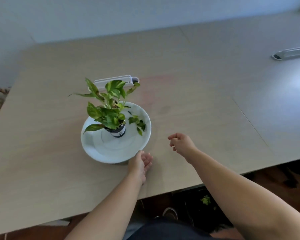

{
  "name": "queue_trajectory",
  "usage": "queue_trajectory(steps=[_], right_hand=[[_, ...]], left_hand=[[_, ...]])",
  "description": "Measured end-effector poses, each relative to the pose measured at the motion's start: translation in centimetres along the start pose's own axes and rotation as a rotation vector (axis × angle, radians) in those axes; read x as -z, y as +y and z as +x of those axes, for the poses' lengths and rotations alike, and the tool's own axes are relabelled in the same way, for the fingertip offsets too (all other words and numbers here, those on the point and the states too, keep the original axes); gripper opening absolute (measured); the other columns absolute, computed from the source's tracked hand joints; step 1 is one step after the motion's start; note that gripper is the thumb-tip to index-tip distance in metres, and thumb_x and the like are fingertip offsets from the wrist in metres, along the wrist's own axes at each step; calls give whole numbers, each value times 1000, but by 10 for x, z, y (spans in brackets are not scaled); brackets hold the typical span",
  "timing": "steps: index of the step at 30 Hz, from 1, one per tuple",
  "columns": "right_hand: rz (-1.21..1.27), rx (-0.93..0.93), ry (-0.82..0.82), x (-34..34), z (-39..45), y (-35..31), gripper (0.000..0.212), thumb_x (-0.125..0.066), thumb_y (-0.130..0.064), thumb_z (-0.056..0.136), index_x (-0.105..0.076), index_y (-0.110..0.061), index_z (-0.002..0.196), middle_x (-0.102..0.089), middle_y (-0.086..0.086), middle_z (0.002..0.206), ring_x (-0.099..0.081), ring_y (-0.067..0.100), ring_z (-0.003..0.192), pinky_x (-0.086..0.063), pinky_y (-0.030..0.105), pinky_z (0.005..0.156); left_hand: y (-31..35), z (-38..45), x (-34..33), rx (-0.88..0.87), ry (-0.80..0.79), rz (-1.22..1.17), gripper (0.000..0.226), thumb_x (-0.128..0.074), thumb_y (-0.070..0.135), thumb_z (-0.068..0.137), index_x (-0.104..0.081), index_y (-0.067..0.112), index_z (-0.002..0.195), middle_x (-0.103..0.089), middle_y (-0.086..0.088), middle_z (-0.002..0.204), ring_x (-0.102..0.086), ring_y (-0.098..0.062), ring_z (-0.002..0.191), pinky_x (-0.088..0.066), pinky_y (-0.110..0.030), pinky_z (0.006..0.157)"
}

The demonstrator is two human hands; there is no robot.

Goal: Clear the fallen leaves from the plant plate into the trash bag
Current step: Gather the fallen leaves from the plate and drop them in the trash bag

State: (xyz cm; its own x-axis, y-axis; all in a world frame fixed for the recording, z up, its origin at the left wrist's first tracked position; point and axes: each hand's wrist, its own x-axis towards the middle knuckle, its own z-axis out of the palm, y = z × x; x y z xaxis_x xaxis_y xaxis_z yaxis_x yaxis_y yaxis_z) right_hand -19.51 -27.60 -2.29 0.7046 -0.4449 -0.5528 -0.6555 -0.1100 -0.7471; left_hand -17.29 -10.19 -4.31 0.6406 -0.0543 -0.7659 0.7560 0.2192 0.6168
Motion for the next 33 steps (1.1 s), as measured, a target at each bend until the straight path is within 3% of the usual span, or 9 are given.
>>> queue_trajectory(steps=[2,5,8,11,15,20,29,33], right_hand=[[-232,101,-26,-9,3,-9,29,-45,-16,87,-63,-25,107,-60,-2,91,-57,20,77,-46,27,67],[-616,268,-95,-20,11,-19,45,-47,-21,90,-48,-29,134,-48,2,128,-55,23,104,-48,30,82],[-827,353,-159,-37,20,-34,61,-46,-19,88,-31,-36,145,-27,0,151,-37,26,132,-46,37,94],[-1044,436,-192,-53,20,-51,74,-45,-15,86,-17,-42,148,-7,-3,160,-20,29,142,-36,43,105],[-1269,580,-251,-80,22,-69,78,-45,-14,85,-11,-45,148,6,-6,162,-15,28,143,-25,43,113],[-1375,679,-273,-107,29,-85,73,-45,-18,88,-14,-46,148,1,-6,162,-8,27,146,-15,43,117],[-1270,788,-211,-139,22,-85,62,-45,-17,91,-29,-38,147,-24,-3,157,-21,23,142,-16,37,117],[-1166,745,-245,-150,13,-79,59,-44,-12,90,-36,-35,144,-35,-5,150,-28,21,138,-35,35,110]], left_hand=[[2,2,12,-2,25,-41,22,-42,25,100,-58,14,89,-67,-4,84,-65,-17,74,-50,-30,70],[8,8,26,-9,42,-83,26,-40,26,101,-59,14,88,-68,-4,88,-65,-16,77,-50,-30,75],[20,16,47,-44,86,-118,24,-40,24,101,-57,12,90,-69,-5,90,-65,-17,78,-51,-31,76],[36,24,73,-86,151,-119,21,-42,22,100,-58,9,98,-69,-6,90,-65,-17,78,-52,-31,77],[58,34,110,-119,219,-75,18,-46,19,98,-59,7,96,-68,-7,86,-65,-17,73,-52,-31,74],[89,50,157,-168,288,34,17,-50,18,93,-60,7,86,-69,-11,87,-66,-18,71,-54,-31,68],[148,87,190,-189,350,176,22,-51,23,96,-59,4,103,-68,-12,92,-69,-19,66,-53,-28,52],[173,101,191,-233,392,309,23,-51,21,95,-63,1,93,-66,-12,73,-61,-19,54,-55,-26,51]])
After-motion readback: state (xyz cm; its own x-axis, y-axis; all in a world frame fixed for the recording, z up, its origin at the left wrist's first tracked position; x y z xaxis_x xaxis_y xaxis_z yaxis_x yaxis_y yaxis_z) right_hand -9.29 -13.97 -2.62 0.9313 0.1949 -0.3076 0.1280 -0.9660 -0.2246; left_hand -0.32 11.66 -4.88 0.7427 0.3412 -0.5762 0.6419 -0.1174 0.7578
